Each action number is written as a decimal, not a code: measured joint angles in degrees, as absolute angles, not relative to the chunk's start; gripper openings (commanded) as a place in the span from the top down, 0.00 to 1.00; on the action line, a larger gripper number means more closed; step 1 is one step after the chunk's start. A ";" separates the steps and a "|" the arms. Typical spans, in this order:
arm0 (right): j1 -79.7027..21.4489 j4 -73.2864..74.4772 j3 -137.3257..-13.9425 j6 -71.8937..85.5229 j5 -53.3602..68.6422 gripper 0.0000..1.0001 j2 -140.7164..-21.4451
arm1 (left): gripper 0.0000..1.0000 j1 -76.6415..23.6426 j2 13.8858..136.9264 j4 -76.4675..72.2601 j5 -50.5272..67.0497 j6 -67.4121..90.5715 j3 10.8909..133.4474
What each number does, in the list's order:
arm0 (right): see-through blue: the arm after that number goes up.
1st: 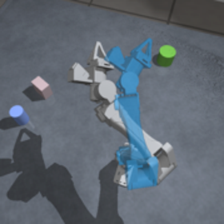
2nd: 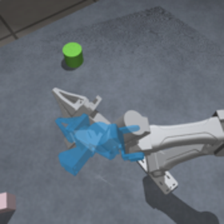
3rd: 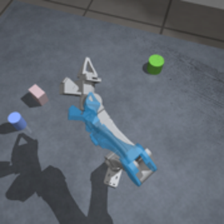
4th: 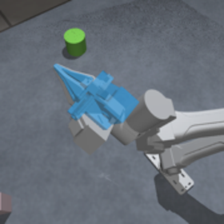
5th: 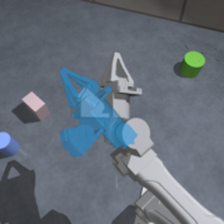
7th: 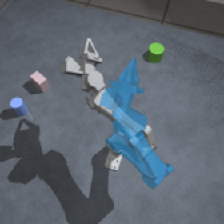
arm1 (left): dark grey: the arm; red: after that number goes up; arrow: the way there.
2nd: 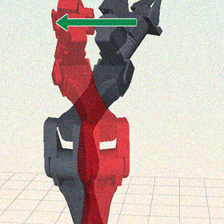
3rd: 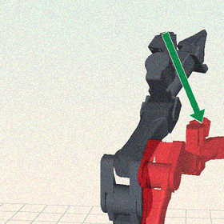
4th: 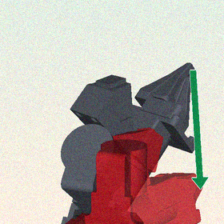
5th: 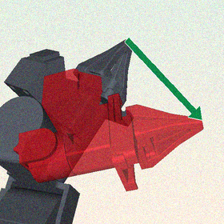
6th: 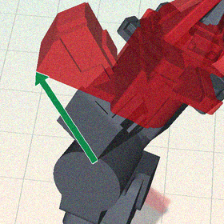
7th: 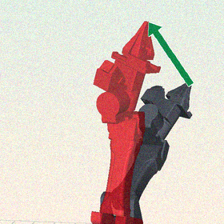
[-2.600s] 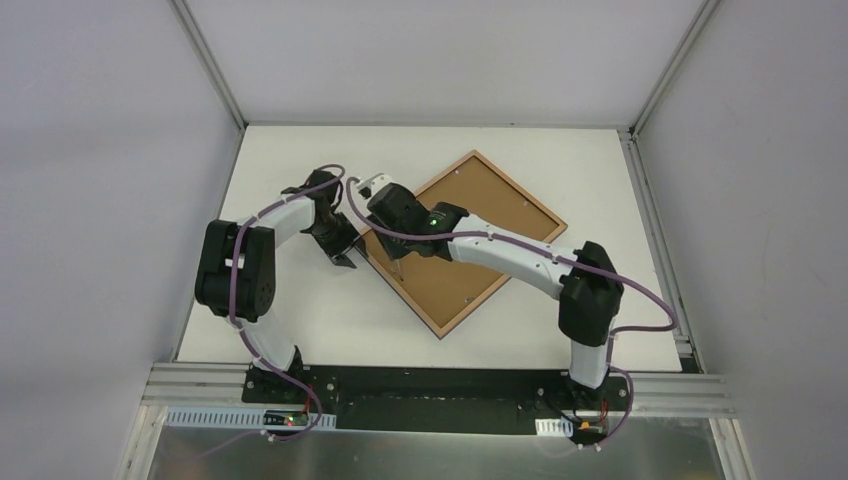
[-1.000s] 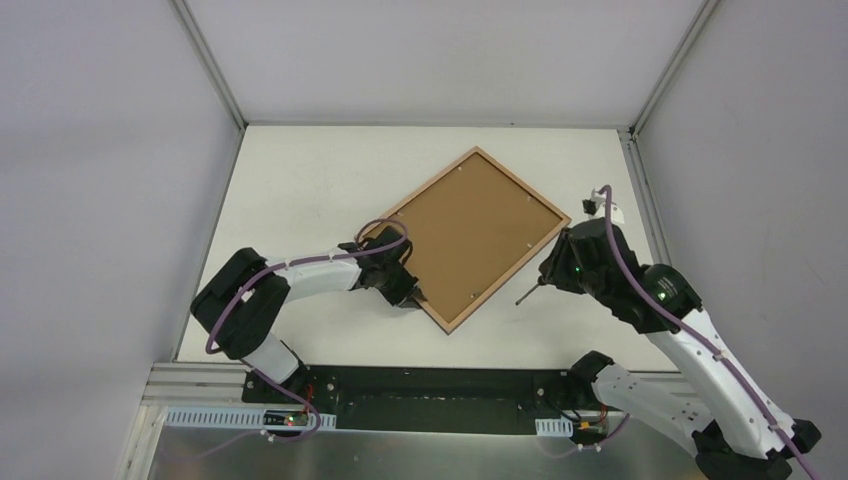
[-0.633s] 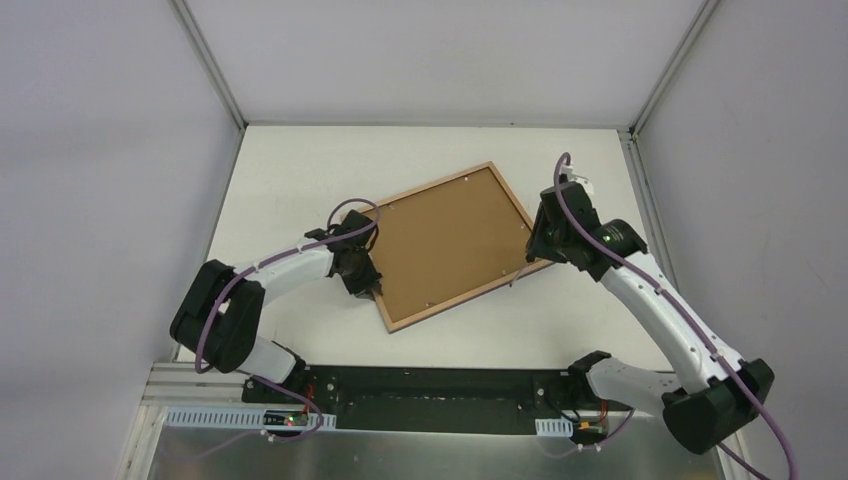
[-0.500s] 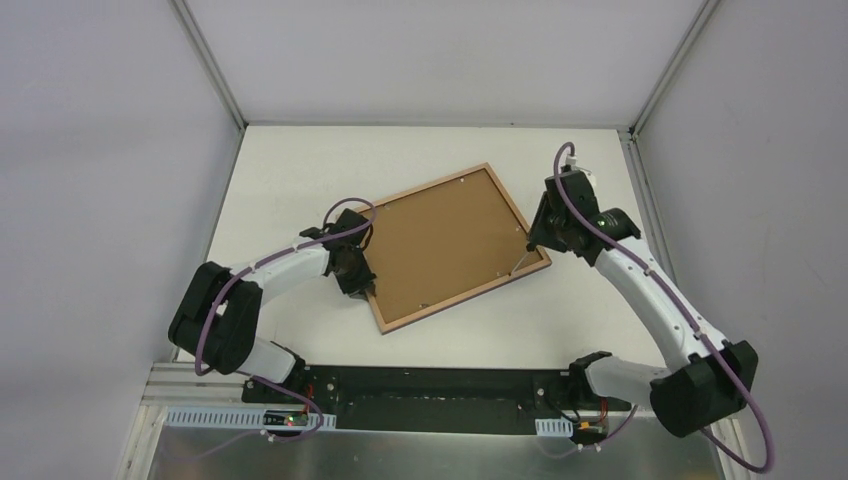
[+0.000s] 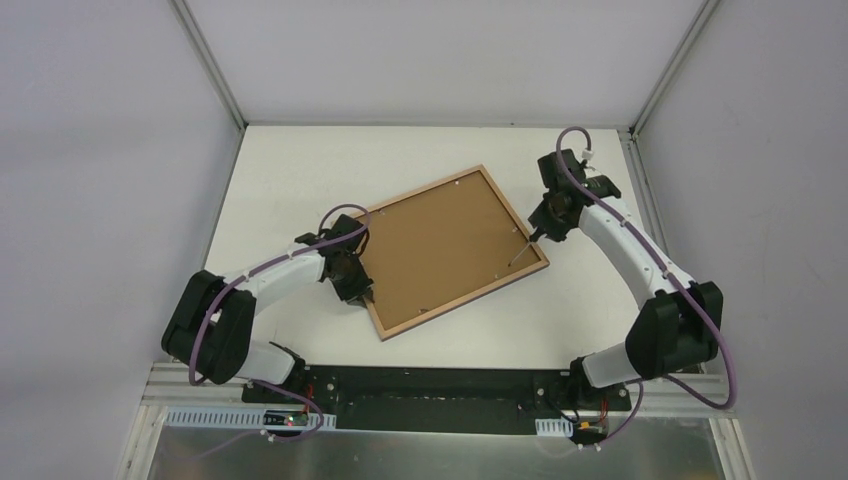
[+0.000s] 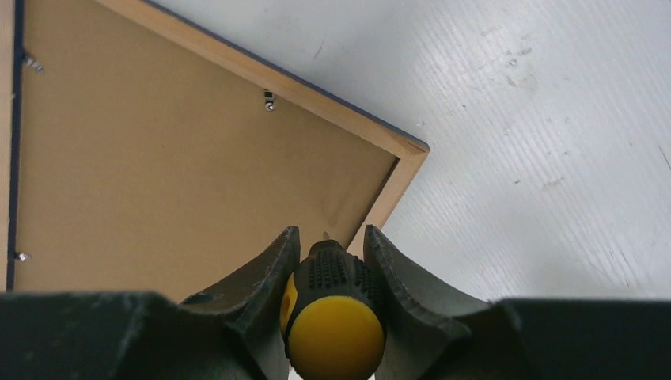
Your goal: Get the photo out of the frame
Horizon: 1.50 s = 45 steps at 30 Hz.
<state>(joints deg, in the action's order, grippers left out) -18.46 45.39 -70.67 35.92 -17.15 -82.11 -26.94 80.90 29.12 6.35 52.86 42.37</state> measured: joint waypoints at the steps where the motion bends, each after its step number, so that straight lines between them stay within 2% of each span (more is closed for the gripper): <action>1: -18.31 46.48 -71.50 36.97 -17.61 1.00 -82.91 | 1.00 -26.94 80.38 29.10 6.31 53.45 41.85; 17: -17.41 57.10 -78.46 40.95 -10.90 1.00 -92.73 | 1.00 -26.94 78.63 29.80 5.72 57.49 40.34; 34: -16.73 51.94 -74.02 43.81 1.28 1.00 -93.36 | 1.00 -26.94 78.72 29.80 5.67 57.39 40.45; 40: -16.73 51.29 -78.67 35.68 1.85 1.00 -89.01 | 1.00 -26.87 81.12 31.64 5.19 53.95 42.76; 45: -16.75 52.31 -82.96 27.09 -0.34 1.00 -86.85 | 1.00 -24.25 86.15 33.28 4.03 45.23 47.53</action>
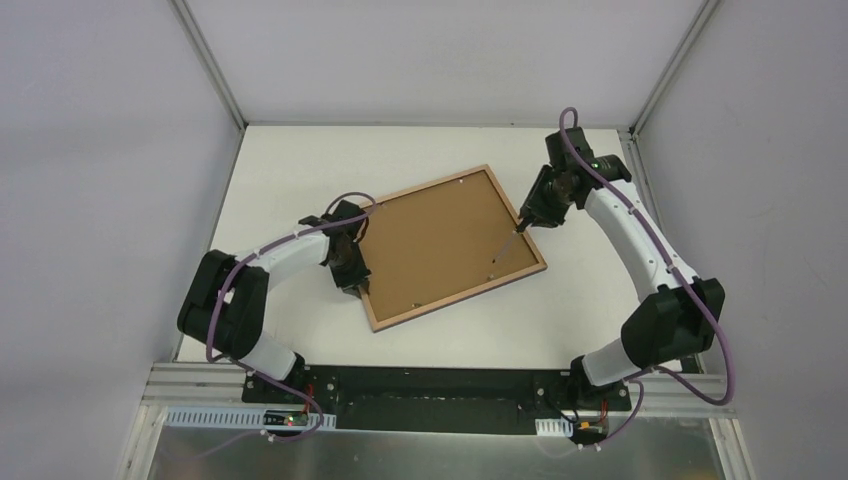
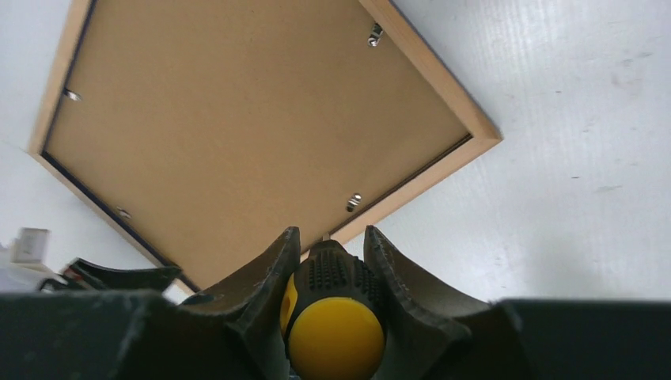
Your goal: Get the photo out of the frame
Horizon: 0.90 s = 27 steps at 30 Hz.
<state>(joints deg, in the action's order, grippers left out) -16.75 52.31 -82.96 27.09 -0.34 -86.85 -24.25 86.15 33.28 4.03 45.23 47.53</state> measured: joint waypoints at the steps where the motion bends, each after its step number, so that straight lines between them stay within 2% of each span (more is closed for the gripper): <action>1: -16.75 52.77 -83.00 25.56 -1.06 1.00 -86.41 | 1.00 -23.44 87.15 33.32 3.81 43.07 48.51; 12: -18.13 56.47 -81.47 15.79 -6.55 1.00 -84.25 | 0.99 -10.33 95.81 36.69 5.96 29.28 58.04; 20: -18.41 56.42 -83.07 12.49 -7.03 1.00 -85.58 | 0.29 -3.62 101.10 39.38 4.58 29.04 65.60; 22: -18.46 56.29 -83.88 12.01 -6.66 1.00 -86.50 | 0.20 -3.38 99.57 40.01 4.34 30.81 65.28; 27: -18.48 56.27 -84.36 11.42 -5.43 1.00 -87.96 | 0.07 -3.40 89.25 40.62 6.39 36.80 61.71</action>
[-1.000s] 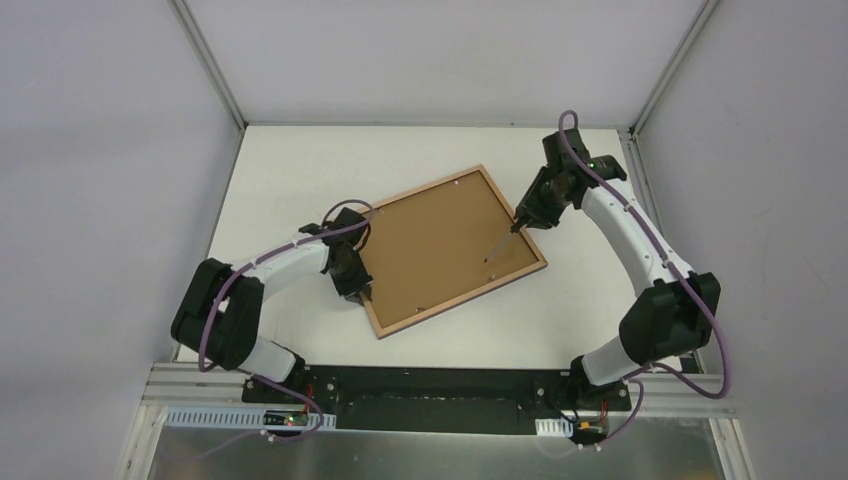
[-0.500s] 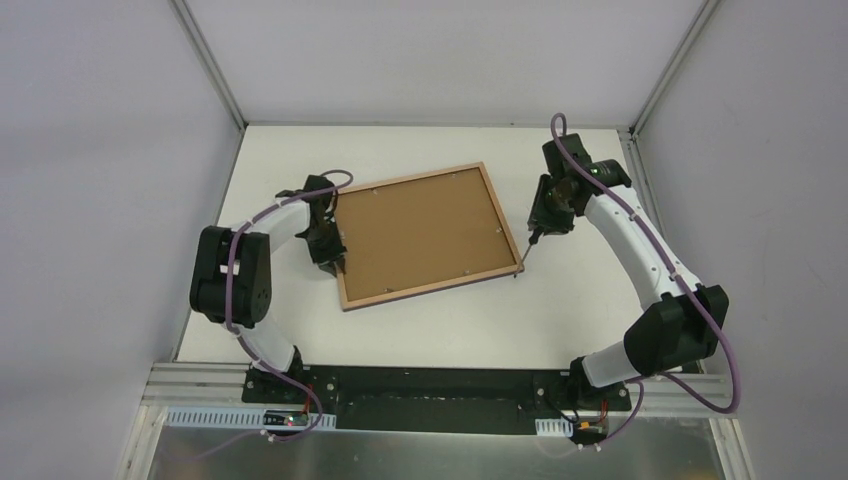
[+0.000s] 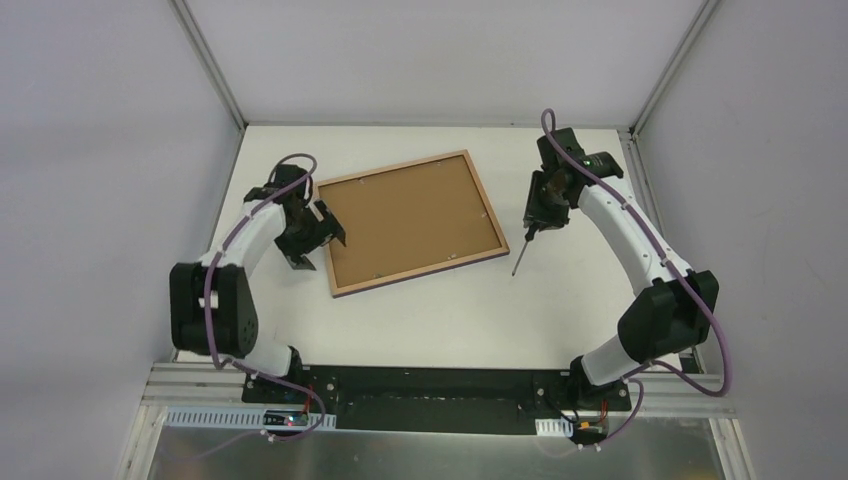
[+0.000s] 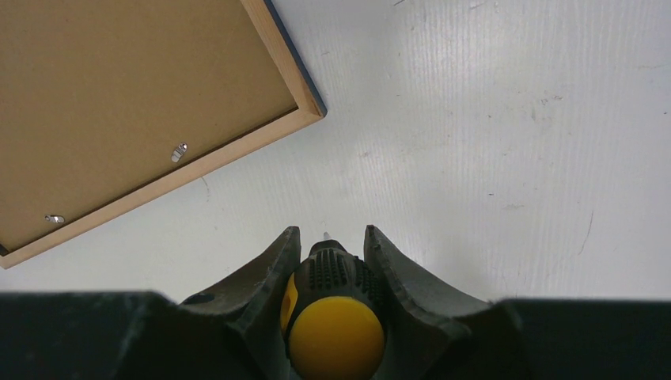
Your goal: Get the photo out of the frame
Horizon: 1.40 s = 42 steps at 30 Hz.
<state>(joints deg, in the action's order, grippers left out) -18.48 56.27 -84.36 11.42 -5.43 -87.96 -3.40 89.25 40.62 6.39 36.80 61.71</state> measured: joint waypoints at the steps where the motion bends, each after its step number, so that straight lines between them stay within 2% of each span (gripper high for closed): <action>1: -18.48 56.27 -84.38 11.31 -5.08 1.00 -88.23 | 0.05 -3.40 86.11 40.86 7.11 38.65 60.84; 3: -18.52 56.29 -84.82 11.27 -4.62 1.00 -88.75 | 0.01 -3.40 80.66 40.69 8.78 43.09 59.07; 9: -18.85 55.81 -85.52 11.40 -2.74 1.00 -89.01 | 0.01 -4.82 69.78 32.62 14.09 63.86 47.29; 13: -19.86 55.57 -85.49 11.90 -1.96 1.00 -89.01 | 0.01 -10.13 70.78 24.73 14.87 76.53 39.44; 17: -20.71 54.48 -84.79 12.10 -0.60 1.00 -89.01 | 0.02 -17.45 75.72 17.21 14.94 82.98 39.46; 24: -20.93 53.69 -82.78 12.40 0.43 1.00 -88.99 | 0.24 -26.52 86.30 5.93 14.81 92.36 42.44; 30: -20.95 53.25 -81.89 12.60 0.43 1.00 -88.12 | 0.53 -32.10 89.91 2.90 11.57 100.01 43.05; 32: -20.95 53.32 -81.56 12.84 0.43 1.00 -87.77 | 0.52 -33.08 90.56 3.31 11.07 101.69 43.03; 34: -21.02 53.17 -81.43 13.08 0.43 1.00 -87.70 | 0.40 -33.34 90.72 3.36 9.93 103.37 42.28; 35: -21.10 53.12 -81.32 13.23 0.40 1.00 -87.70 | 0.39 -33.32 90.61 3.55 9.37 104.55 41.63; 38: -21.45 53.08 -81.19 13.52 0.40 1.00 -87.70 | 0.47 -33.23 89.27 3.88 8.10 107.07 40.14; 42: -22.35 52.90 -80.84 13.91 0.40 1.00 -87.70 | 0.47 -33.30 88.23 6.07 5.54 107.74 39.90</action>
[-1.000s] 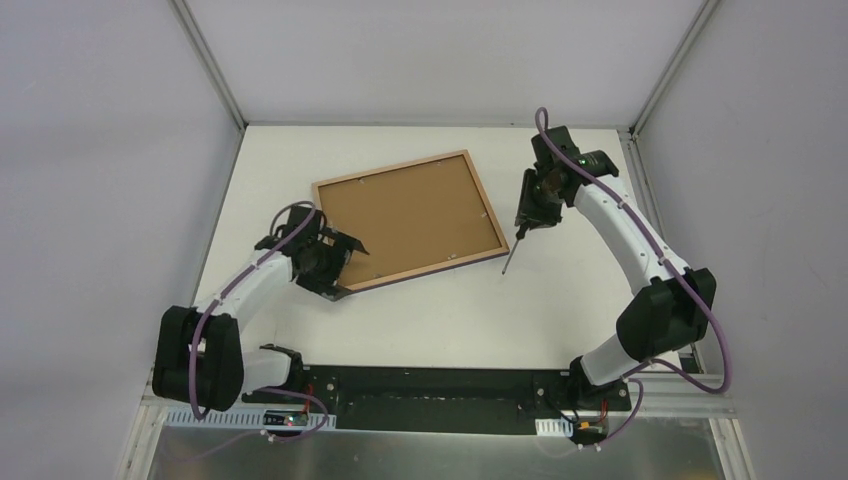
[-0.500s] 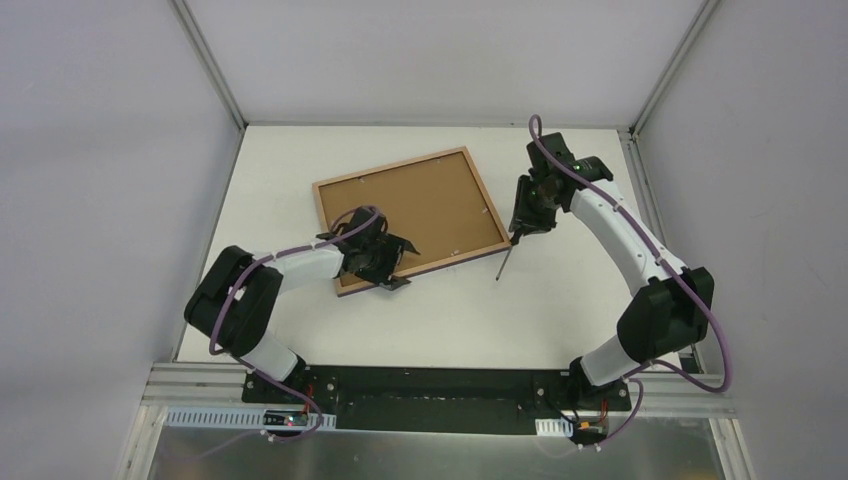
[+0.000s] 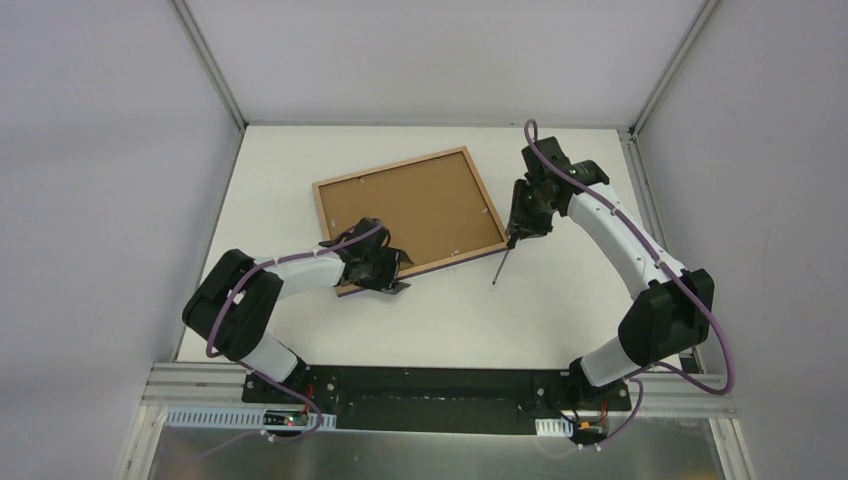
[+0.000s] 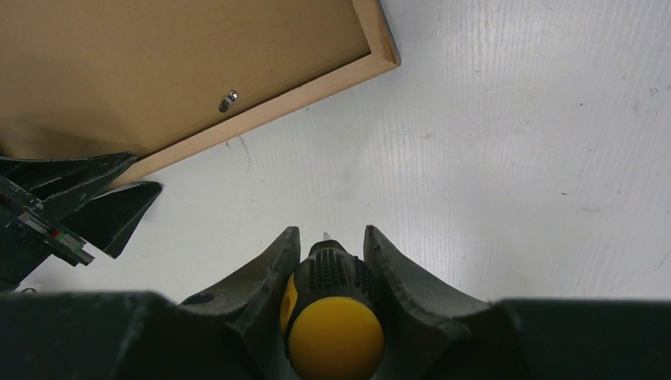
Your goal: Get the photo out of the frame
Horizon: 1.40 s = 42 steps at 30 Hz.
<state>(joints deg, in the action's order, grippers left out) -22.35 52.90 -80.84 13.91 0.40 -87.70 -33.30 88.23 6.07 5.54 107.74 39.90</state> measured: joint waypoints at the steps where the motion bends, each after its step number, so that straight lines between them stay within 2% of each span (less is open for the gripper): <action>1: -22.61 52.90 -80.75 13.98 0.40 1.00 -87.70 | 0.46 -33.28 88.20 6.26 5.32 108.03 39.90; 6: -23.97 52.82 -80.75 14.35 0.40 1.00 -87.70 | 0.46 -32.91 87.85 6.83 3.49 108.47 40.01; 9: -24.75 52.80 -80.75 14.48 0.40 1.00 -87.70 | 0.64 -32.03 87.85 8.32 3.38 108.36 40.38; 13: -25.54 52.75 -80.75 14.55 -0.40 1.00 -87.70 | 0.64 -31.07 88.60 13.72 2.20 107.00 42.85; 19: -26.11 52.45 -80.73 14.50 -1.26 1.00 -87.70 | 0.75 -30.30 90.32 22.31 0.05 105.54 47.44; 22: -26.24 52.12 -80.73 14.33 -1.69 1.00 -87.70 | 0.81 -28.73 89.52 24.10 -1.02 100.77 47.48; 27: -27.97 51.24 -80.77 13.65 -4.78 1.00 -87.81 | 0.84 -25.69 85.34 25.65 -2.66 87.35 44.71; 32: -31.29 50.19 -83.44 14.63 -8.34 1.00 -90.98 | 0.98 -24.60 78.35 28.05 -4.64 77.49 40.36; 37: -34.13 49.39 -88.79 17.63 -11.90 1.00 -96.92 | 1.00 -24.27 73.19 32.58 -6.31 70.22 38.70; 42: -34.72 51.03 -95.53 19.97 -13.30 1.00 -102.54 | 1.00 -24.25 73.19 33.76 -6.50 66.59 38.87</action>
<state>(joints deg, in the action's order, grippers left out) -34.72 51.03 -95.53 19.97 -13.30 -102.54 -24.25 73.19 33.76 -6.50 66.59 38.87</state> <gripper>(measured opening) 0.360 0.269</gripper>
